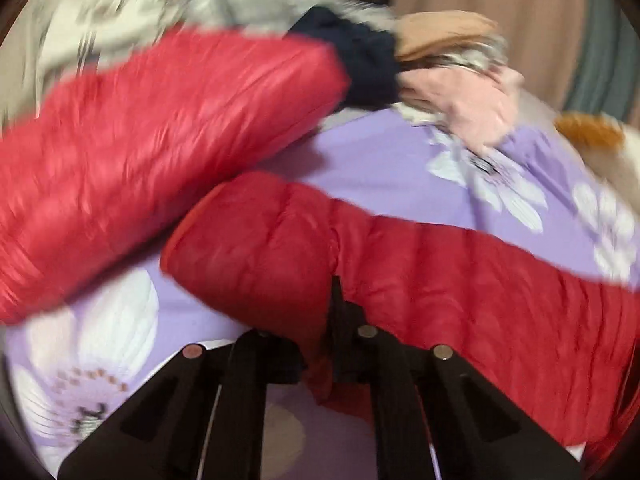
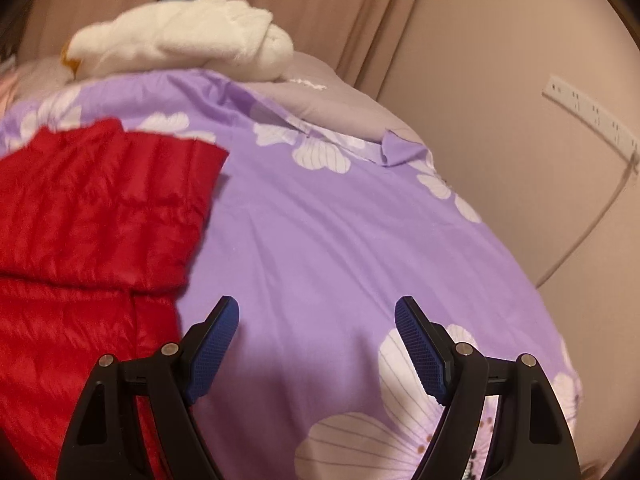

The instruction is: Fold large clothes

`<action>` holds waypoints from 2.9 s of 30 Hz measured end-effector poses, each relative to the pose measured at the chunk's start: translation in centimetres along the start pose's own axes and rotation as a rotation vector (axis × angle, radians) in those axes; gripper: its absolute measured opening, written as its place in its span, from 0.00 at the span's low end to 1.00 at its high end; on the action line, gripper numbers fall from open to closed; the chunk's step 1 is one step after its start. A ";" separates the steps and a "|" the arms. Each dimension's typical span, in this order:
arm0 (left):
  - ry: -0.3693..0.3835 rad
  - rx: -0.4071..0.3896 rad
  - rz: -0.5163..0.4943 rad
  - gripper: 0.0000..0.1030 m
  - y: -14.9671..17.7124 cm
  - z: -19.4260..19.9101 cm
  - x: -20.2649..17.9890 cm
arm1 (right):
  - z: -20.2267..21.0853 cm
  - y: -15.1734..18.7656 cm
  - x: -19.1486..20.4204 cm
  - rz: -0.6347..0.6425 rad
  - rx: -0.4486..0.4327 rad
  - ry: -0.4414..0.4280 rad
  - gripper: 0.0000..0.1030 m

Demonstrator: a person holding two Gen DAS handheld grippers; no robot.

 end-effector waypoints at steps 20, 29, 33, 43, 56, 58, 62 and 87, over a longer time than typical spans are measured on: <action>0.502 -0.043 -0.592 0.61 12.9 21.1 -34.6 | 0.5 2.0 -5.6 -0.292 0.101 -0.187 0.78; 0.453 -0.230 -0.484 0.66 12.0 26.0 -27.1 | 2.0 1.7 -4.5 -0.204 0.068 -0.202 0.78; 0.368 -0.258 -0.337 0.71 9.6 24.6 -23.7 | 2.8 1.4 -3.1 -0.214 0.066 -0.244 0.78; 0.208 0.022 -0.268 0.33 11.2 13.9 -16.5 | 7.4 0.6 6.9 -0.113 0.063 -0.463 0.78; 0.255 0.058 -0.236 0.45 8.1 8.6 -14.3 | 8.1 -1.3 26.5 0.054 0.204 -0.642 0.78; 0.210 0.071 -0.281 0.45 8.4 7.6 -14.2 | 7.1 -1.2 27.8 0.045 0.236 -0.634 0.78; 0.253 0.103 -0.226 0.45 8.6 6.6 -13.6 | 5.3 0.8 30.4 0.053 0.293 -0.641 0.61; 0.361 0.035 -0.403 0.39 11.0 13.7 -24.9 | -2.1 -2.1 4.3 -0.215 0.173 -0.281 0.14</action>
Point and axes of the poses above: each gripper's, at about its wrist camera, not at the fingertips, and z roughly against the way its jaws point, x to its left, y to its underside, the point moved 8 cm from there along -z, roughly the way its jaws point, and after that the axes turned 9 degrees about -z, right-handed, at the moved point
